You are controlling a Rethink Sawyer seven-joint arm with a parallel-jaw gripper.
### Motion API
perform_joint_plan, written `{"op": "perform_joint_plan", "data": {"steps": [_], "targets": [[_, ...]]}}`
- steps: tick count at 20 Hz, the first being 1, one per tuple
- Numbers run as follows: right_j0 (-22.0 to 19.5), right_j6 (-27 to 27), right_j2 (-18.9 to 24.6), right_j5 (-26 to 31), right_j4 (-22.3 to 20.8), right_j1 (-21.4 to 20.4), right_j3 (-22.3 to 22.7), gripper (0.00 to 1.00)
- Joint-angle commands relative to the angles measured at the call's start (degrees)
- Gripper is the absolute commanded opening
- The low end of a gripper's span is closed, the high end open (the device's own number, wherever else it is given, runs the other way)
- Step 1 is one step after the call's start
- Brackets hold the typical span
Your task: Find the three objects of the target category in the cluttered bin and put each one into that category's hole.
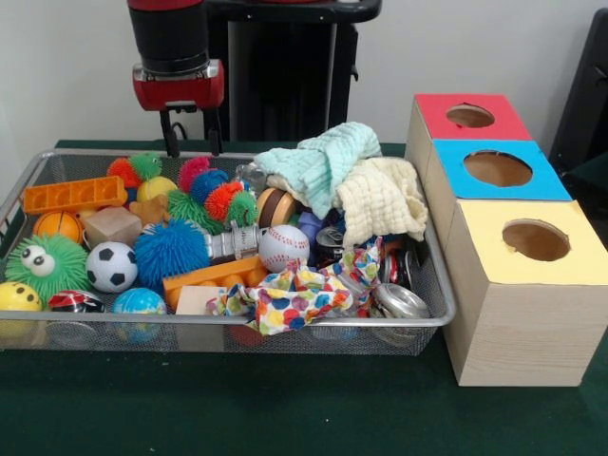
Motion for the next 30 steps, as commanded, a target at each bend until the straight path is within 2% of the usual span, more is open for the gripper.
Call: {"op": "perform_joint_plan", "data": {"steps": [1,14,22,30], "targets": [[-1.9,-3.1,5.3,6.4,-0.2,0.8,-6.1,1.0],[-5.3,-4.4,7.4,7.2,-1.3,1.4,-6.2,1.0],[-5.0,-4.1,7.5,6.9,-2.2,4.3,-8.2,1.0],[-4.5,-2.9,6.6,3.0,-3.9,8.3,-9.6,1.0]]}}
